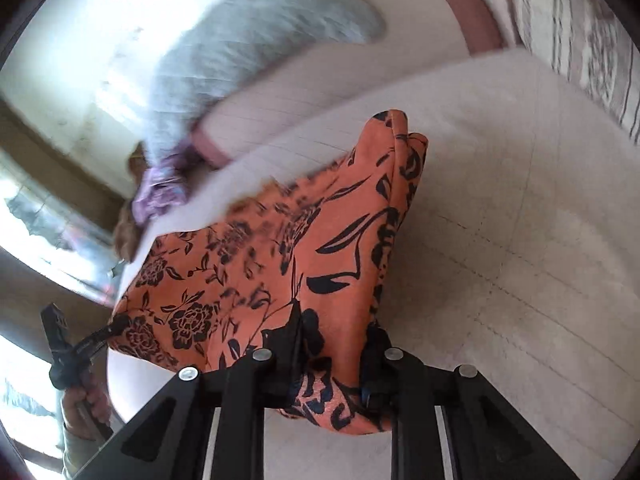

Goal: Fold small clothes

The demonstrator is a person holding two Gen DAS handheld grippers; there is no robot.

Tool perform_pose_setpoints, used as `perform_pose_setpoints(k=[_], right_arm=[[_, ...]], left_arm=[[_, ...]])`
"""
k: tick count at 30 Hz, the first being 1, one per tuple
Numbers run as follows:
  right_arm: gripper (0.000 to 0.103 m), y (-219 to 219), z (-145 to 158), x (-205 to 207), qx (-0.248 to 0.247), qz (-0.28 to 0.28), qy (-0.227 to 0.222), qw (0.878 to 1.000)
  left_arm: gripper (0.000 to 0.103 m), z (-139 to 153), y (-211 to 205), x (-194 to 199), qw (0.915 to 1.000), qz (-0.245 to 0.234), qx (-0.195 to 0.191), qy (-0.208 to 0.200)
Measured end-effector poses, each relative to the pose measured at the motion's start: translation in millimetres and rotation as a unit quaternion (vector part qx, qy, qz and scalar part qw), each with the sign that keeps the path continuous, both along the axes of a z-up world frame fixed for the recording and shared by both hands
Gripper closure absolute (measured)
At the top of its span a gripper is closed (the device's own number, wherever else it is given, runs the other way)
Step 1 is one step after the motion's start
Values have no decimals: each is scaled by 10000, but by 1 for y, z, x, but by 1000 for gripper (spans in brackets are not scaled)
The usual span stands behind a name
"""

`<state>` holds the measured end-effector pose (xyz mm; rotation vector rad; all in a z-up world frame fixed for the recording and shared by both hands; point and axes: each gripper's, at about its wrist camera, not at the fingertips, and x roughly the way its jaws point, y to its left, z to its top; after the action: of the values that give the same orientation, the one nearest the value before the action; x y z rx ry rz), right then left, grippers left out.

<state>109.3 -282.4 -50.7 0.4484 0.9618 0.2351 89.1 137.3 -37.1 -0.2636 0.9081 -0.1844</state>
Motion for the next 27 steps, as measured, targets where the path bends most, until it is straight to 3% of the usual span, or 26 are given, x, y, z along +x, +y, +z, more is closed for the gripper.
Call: perform_pose_setpoints(k=[2, 4, 5, 6, 8, 10, 12, 15, 18, 24, 25, 26, 27], right_arm=[[81, -1, 5, -24, 120, 122, 39, 9998], [65, -7, -17, -50, 231, 230, 348, 9989], [52, -9, -36, -59, 253, 263, 511, 9980], [22, -11, -58, -66, 316, 283, 702, 9966], [26, -25, -109, -86, 331, -27, 1207, 9921], [26, -39, -103, -104, 695, -296, 683, 9948], [25, -50, -87, -105, 621, -652, 461, 9949], [25, -53, -65, -82, 373, -707, 167, 9967], [25, -40, -58, -31, -115, -601, -12, 9981], [33, -17, -80, 23, -420, -400, 271, 9979], [35, -15, -80, 26, -473, -384, 264, 9978], [38, -14, -80, 29, -509, -382, 253, 9977], [51, -14, -80, 29, -532, -379, 249, 9976]], left_arm=[[77, -16, 12, -39, 9997, 45, 0, 243], [64, -59, 21, -61, 9982, 17, 161, 569], [58, -93, 26, -70, 9949, 62, 399, 922], [55, -118, 32, -76, 9905, 94, 568, 1252], [50, -108, 46, -94, 9968, 104, 389, 686], [45, -89, 52, -90, 9961, 258, 602, 590], [41, -76, 55, -75, 9978, 141, 565, 325], [41, -65, 49, -37, 9983, 30, 551, 167], [41, -76, 37, 4, 9984, -167, 429, 339], [41, -99, 17, 60, 9967, -142, 566, 562], [42, -101, 12, 66, 9967, -178, 568, 553], [71, -99, 12, 67, 9966, -243, 560, 557], [99, -101, 12, 70, 9958, -261, 618, 627]])
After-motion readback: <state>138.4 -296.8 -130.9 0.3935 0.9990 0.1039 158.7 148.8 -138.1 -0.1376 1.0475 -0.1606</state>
